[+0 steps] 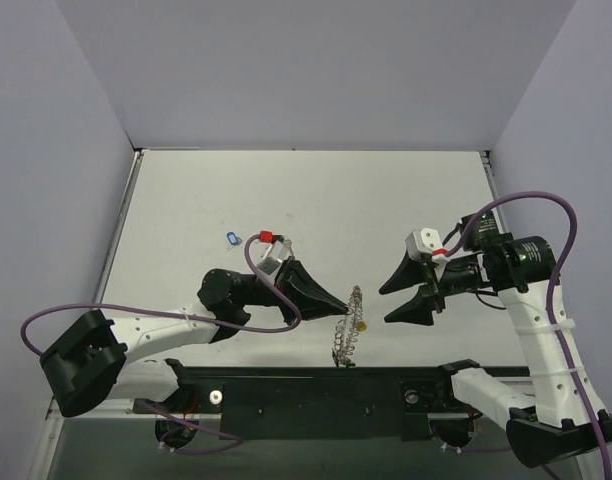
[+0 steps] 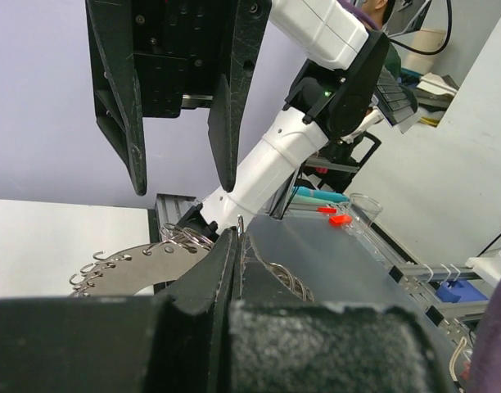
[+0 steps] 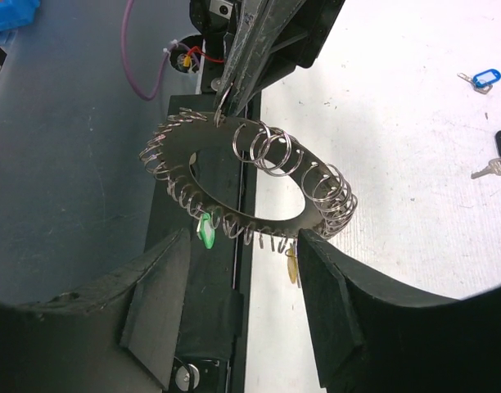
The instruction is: Put the keys on the keyring
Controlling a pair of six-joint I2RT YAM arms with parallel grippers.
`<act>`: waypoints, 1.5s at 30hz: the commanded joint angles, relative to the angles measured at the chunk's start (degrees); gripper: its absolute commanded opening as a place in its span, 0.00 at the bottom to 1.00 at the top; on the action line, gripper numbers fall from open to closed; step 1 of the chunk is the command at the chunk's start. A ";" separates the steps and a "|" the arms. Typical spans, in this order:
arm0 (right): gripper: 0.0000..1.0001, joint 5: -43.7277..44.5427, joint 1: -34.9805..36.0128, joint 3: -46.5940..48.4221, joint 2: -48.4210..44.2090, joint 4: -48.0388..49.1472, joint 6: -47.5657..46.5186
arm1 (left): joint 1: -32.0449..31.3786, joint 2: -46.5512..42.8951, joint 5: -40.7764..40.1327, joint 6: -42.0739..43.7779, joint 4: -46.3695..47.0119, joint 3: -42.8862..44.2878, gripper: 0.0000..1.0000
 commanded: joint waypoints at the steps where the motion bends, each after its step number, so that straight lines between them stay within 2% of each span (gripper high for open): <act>1: 0.51 -3.63 -0.63 -0.46 -0.80 -0.97 0.46 | 0.43 -2.09 0.48 -2.39 20.81 3.41 0.00; 7: 0.53 -3.80 -0.80 -0.89 -1.41 -0.88 0.72 | 0.43 -2.97 1.80 -1.34 17.91 4.29 0.00; 9: 0.52 -3.80 -0.89 -1.07 -1.50 -0.97 0.64 | 0.52 -3.49 2.06 1.29 14.14 4.47 0.00; 11: 0.53 -3.54 -1.06 -1.34 -1.51 -0.97 0.46 | 0.17 -5.33 2.15 7.00 5.73 4.73 0.00; 14: 0.53 -2.31 -1.59 -1.86 -1.24 -0.97 0.11 | -0.89 -7.89 -0.30 21.63 -11.38 4.91 0.00; 16: 0.53 -0.74 -2.55 -2.21 -1.42 -0.97 -0.24 | -1.59 -9.03 -2.59 27.55 -16.78 5.17 0.00; 29: 0.56 -0.37 -10.99 -7.13 -1.59 1.14 -1.47 | -1.68 -9.39 -8.22 36.89 -17.25 0.07 0.00; 34: 0.67 1.12 -12.58 -9.42 -1.42 2.54 -2.53 | -1.68 -9.38 -10.68 38.65 -16.81 -1.24 0.00; 38: 0.74 0.07 -17.06 -11.53 -0.72 4.48 -1.74 | -1.68 -9.91 -11.47 39.27 -17.16 -1.95 0.00; 41: 0.75 -0.03 -21.35 -12.84 -0.01 6.50 1.15 | -1.59 -10.53 -12.35 39.45 -17.42 -2.56 0.00; 45: 0.67 2.34 -25.92 -13.72 2.71 7.74 5.20 | -1.42 -11.93 -13.32 39.36 -17.77 -3.27 0.00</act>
